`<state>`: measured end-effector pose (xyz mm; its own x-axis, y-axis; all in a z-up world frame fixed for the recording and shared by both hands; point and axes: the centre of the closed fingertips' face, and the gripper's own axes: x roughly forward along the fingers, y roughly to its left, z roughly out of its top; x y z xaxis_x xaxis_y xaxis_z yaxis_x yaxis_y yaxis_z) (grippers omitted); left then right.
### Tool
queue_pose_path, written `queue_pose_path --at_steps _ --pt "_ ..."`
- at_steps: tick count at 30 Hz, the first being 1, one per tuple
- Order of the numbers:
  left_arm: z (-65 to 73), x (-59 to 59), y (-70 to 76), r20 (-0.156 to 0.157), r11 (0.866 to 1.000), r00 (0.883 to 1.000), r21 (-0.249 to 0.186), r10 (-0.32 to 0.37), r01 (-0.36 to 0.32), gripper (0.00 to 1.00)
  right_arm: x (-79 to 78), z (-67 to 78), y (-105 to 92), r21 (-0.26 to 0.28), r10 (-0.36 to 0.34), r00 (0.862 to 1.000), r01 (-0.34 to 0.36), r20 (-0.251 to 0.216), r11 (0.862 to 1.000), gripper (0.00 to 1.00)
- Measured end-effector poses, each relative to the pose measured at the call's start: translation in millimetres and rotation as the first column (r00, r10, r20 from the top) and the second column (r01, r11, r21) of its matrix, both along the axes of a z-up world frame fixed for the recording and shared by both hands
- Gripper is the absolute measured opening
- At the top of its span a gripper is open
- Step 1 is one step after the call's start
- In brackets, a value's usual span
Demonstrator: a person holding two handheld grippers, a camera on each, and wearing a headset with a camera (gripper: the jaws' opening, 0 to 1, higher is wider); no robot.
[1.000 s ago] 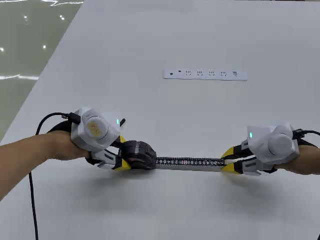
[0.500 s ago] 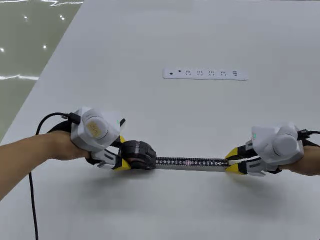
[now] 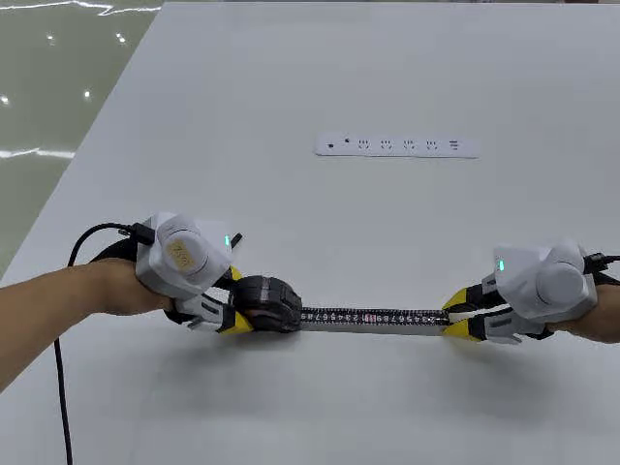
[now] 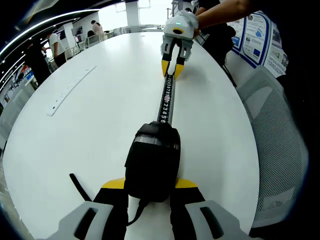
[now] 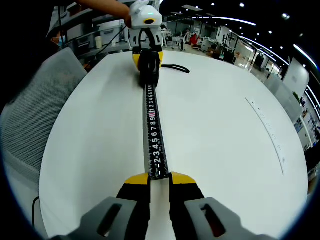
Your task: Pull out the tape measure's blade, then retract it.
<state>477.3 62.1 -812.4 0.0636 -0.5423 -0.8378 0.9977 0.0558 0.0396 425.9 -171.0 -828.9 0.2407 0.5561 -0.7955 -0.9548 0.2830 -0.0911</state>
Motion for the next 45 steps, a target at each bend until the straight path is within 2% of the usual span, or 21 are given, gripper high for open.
queue_pose_path --at_steps 19,45 --pt "-0.8 -0.2 -0.3 0.000 1.000 1.000 0.005 0.000 0.000 0.29 -2.5 -0.7 -18.0 -0.021 -0.012 1.000 0.012 -0.003 1.000 0.13" --pt "-1.0 0.4 0.0 0.001 1.000 1.000 0.008 0.002 -0.002 0.29 -7.1 -0.4 -33.1 -0.044 -0.026 1.000 0.025 -0.005 0.999 0.13"
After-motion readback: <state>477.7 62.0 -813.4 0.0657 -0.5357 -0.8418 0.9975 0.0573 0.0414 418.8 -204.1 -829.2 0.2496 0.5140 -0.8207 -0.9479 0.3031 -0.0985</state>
